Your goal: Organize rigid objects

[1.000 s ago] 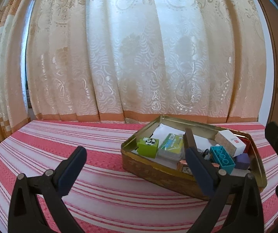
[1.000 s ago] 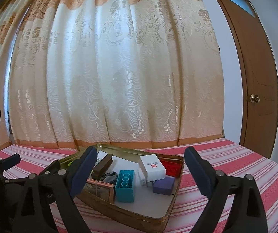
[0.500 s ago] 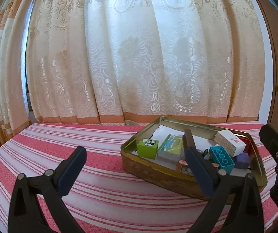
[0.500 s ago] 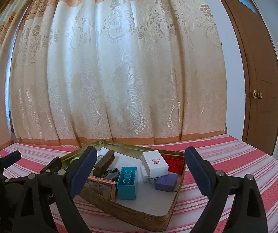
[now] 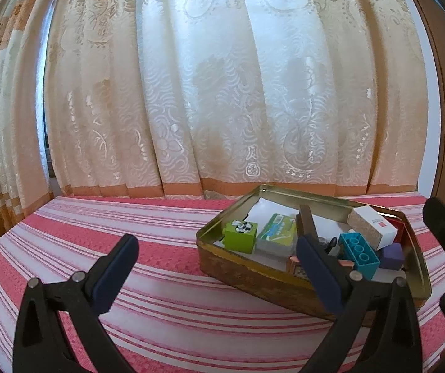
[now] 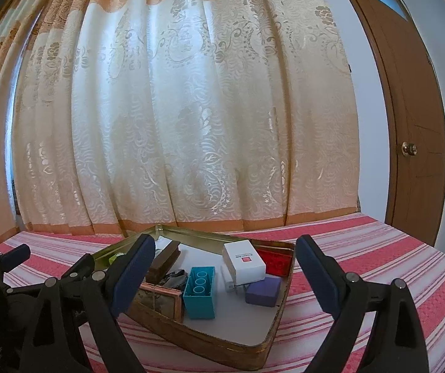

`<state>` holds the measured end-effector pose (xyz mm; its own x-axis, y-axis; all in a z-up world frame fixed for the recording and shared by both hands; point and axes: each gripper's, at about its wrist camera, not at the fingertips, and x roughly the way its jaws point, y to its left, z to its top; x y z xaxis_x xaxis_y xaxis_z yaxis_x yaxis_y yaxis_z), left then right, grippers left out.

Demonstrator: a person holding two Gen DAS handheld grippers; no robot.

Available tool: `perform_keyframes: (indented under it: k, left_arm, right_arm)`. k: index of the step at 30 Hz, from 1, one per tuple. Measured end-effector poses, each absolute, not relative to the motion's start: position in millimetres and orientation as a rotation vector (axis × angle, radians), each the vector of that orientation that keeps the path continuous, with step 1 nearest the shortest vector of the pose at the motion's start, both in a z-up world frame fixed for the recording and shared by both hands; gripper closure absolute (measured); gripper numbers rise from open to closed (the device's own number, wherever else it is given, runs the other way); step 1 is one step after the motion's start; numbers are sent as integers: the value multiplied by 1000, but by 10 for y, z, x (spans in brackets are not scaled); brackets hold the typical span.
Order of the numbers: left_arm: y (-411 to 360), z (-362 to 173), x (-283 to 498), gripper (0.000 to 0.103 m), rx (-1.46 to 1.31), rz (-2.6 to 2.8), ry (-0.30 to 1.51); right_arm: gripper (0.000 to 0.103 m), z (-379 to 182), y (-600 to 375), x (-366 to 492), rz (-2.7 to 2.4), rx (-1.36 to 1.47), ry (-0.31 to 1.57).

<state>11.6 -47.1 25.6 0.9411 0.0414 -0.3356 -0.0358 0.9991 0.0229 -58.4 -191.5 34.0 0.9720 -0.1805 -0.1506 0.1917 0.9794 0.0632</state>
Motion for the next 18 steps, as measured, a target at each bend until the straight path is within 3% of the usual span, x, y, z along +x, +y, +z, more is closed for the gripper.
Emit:
perform_keyframes:
  k: [18]
  left_arm:
    - [-529,272,79,0,56,44,324]
  right_arm:
    - [10,381,-1936,-663,-239,65,81]
